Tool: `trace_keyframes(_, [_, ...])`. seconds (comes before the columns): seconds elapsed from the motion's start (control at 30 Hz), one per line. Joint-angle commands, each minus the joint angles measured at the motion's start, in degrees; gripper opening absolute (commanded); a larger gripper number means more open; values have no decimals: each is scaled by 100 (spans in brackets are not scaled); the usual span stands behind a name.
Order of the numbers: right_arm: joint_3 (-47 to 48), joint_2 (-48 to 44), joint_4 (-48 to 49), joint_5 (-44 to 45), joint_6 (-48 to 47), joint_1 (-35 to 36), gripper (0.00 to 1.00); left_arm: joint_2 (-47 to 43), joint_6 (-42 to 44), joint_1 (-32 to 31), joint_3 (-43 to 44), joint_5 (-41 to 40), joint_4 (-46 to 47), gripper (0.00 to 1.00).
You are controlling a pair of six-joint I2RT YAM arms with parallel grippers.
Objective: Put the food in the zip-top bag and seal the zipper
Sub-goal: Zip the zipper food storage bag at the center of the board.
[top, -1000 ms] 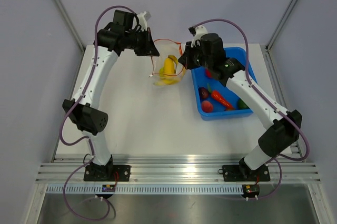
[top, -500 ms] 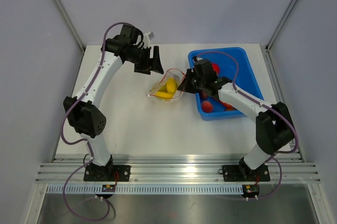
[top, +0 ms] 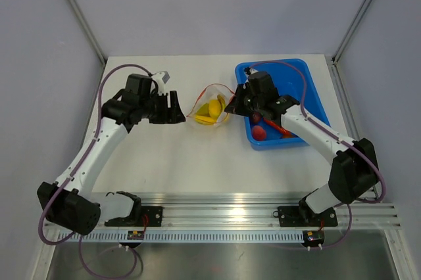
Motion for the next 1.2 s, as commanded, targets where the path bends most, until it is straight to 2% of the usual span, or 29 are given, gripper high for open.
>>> trace_keyframes(0.0, [285, -267, -438, -57, -471, 38, 13, -528, 363, -44, -868, -41, 1699, 65])
trace_keyframes(0.03, [364, -232, -517, -49, -498, 38, 13, -600, 486, -53, -1036, -234, 1859, 64])
trace_keyframes(0.17, [725, -56, -922, -14, -604, 38, 13, -934, 1258, -158, -1572, -25, 2475, 63])
trace_keyframes(0.23, [910, 49, -1072, -57, -674, 29, 13, -1353, 1532, -228, -2072, -86, 3045, 63])
trace_keyframes(0.3, [1024, 102, -1150, -92, -709, 29, 13, -1871, 2241, -290, -2712, 219, 3720, 63])
trace_keyframes(0.43, [1191, 190, -1291, -145, -771, 20, 13, -2471, 2719, -299, -3550, 536, 4944, 62])
trace_keyframes(0.53, [1279, 243, -1336, -233, -797, -6, 13, -2429, 3212, -299, -3665, 896, 5148, 60])
trace_keyframes(0.67, [1332, 357, -1283, -540, -762, -111, 13, -1834, 3852, -299, -3753, 1301, 5323, 56])
trace_keyframes(0.7, [1341, 375, -1239, -593, -745, -146, 13, -1709, 3897, -299, -3744, 1354, 5472, 49])
trace_keyframes(0.77, [1358, 454, -1204, -734, -736, -182, 13, -1446, 4002, -299, -3727, 1495, 5613, 42])
trace_keyframes(0.83, [1393, 533, -1177, -874, -684, -243, 13, -1147, 4169, -299, -3718, 1609, 5763, 32])
trace_keyframes(1.1, [1473, 603, -1168, -1077, -701, -366, 11, -935, 4197, -229, -3814, 2058, 6010, 31])
trace_keyframes(1.17, [1525, 621, -1212, -1060, -683, -437, 11, -996, 4231, -229, -3823, 2076, 5896, 35])
